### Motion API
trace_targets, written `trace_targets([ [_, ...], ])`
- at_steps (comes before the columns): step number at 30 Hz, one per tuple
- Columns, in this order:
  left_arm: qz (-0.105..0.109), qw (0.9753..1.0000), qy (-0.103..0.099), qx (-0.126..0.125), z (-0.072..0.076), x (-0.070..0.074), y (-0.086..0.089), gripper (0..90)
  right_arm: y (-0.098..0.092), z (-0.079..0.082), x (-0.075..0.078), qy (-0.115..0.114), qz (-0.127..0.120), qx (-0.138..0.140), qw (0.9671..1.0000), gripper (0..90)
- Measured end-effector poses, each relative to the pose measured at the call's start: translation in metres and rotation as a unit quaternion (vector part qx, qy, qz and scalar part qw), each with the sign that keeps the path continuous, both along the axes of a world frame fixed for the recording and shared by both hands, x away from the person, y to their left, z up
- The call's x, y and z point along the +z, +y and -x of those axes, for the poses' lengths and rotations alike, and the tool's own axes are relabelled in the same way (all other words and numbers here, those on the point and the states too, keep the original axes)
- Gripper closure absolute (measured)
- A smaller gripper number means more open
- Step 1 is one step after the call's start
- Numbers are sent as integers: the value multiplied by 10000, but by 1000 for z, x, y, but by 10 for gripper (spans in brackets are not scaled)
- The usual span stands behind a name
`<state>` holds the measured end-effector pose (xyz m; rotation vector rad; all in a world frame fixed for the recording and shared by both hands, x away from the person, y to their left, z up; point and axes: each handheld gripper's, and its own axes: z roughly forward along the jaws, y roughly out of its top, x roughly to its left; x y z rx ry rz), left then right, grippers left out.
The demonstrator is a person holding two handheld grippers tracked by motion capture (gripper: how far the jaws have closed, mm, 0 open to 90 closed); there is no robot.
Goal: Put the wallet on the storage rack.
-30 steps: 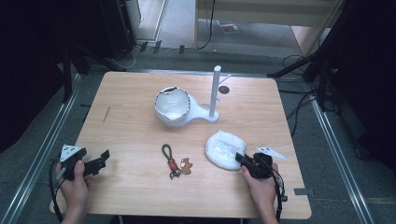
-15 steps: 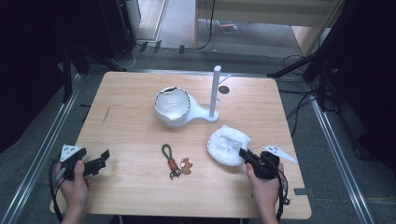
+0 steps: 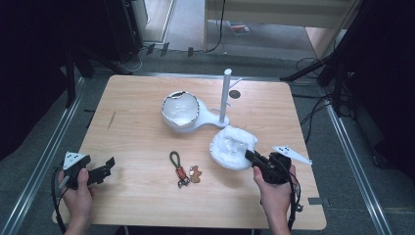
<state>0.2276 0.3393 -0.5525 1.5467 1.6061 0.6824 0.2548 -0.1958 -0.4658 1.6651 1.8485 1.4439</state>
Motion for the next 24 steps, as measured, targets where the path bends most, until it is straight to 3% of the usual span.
trace_targets([
  [15,-2,10000,4,-10,0,0,0,77,33,-17,31,-116,-139,100,9998,816],
  [24,12,10000,-3,-3,0,0,1,77,52,-33,40,-85,-131,144,9998,815],
])
